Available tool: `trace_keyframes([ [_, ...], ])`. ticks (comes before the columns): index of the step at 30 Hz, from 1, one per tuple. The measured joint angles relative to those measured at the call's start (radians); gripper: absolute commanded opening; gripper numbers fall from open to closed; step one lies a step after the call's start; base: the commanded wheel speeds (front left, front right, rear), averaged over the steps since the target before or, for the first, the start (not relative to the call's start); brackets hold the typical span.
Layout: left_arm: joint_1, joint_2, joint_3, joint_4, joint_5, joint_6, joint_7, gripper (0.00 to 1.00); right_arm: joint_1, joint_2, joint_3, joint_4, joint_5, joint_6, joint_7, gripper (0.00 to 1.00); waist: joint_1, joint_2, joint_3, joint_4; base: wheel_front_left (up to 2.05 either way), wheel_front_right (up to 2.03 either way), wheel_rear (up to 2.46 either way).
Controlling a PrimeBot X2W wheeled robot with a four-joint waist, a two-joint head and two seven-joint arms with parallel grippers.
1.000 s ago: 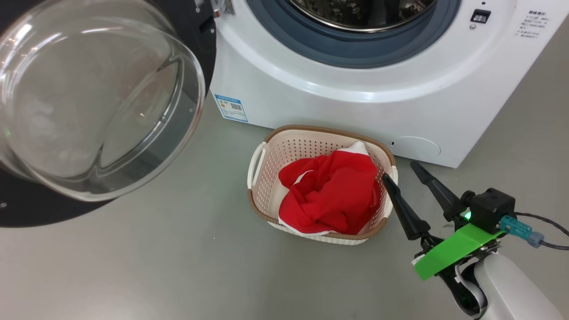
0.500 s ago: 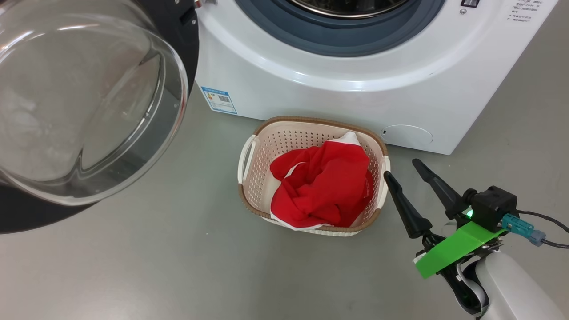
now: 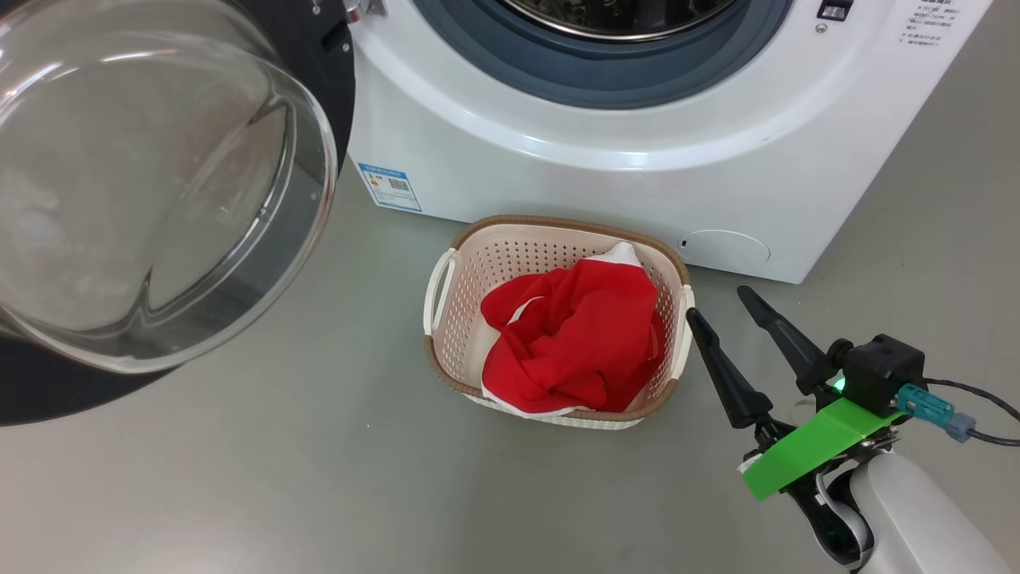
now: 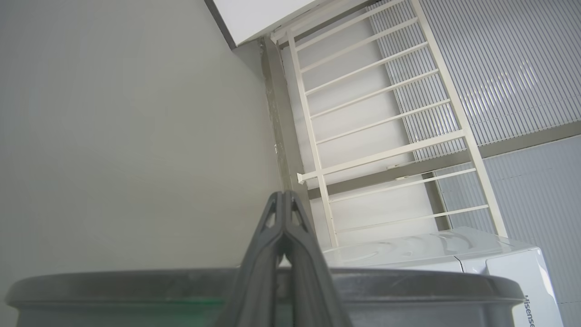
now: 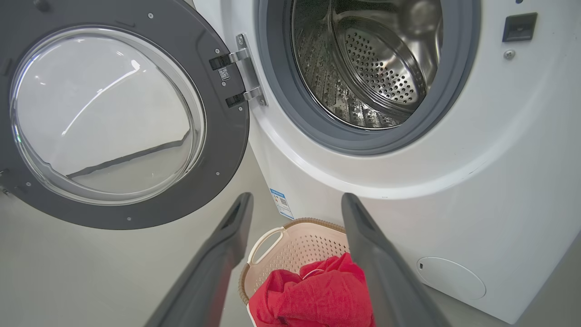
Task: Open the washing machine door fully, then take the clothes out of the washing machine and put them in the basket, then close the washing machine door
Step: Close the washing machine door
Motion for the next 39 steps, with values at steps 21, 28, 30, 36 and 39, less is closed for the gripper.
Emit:
trace_keyframes([
  [21, 0.129, 0.033, -0.123, -0.207, 0.004, 0.011, 0.353, 0.00, 0.015, 0.041, -0.008, 0.007, 0.000, 0.000, 0.000, 1.00, -0.0001, 0.0000, -0.081, 0.004, 0.00, 0.00, 0.00],
  [28, 0.211, 0.029, -0.141, -0.328, -0.038, 0.032, 0.476, 0.00, 0.028, 0.049, -0.008, 0.009, 0.002, 0.000, 0.000, 1.00, -0.0001, 0.0000, -0.102, 0.000, 0.00, 0.00, 0.00],
  [30, 0.234, 0.027, -0.143, -0.360, -0.044, 0.042, 0.504, 0.00, 0.028, 0.049, -0.008, 0.009, 0.003, 0.000, 0.000, 1.00, 0.0000, 0.0000, -0.109, -0.003, 0.00, 0.00, 0.00],
  [36, 0.300, 0.016, -0.129, -0.460, -0.093, 0.089, 0.573, 0.00, 0.032, 0.056, -0.007, 0.010, 0.003, 0.000, 0.000, 1.00, 0.0000, 0.0000, -0.128, -0.017, 0.00, 0.00, 0.00],
  [39, 0.330, 0.009, -0.120, -0.513, -0.116, 0.113, 0.611, 0.00, 0.050, 0.057, -0.008, 0.010, 0.004, 0.000, 0.000, 1.00, 0.0000, 0.0000, -0.137, -0.025, 0.00, 0.00, 0.00],
])
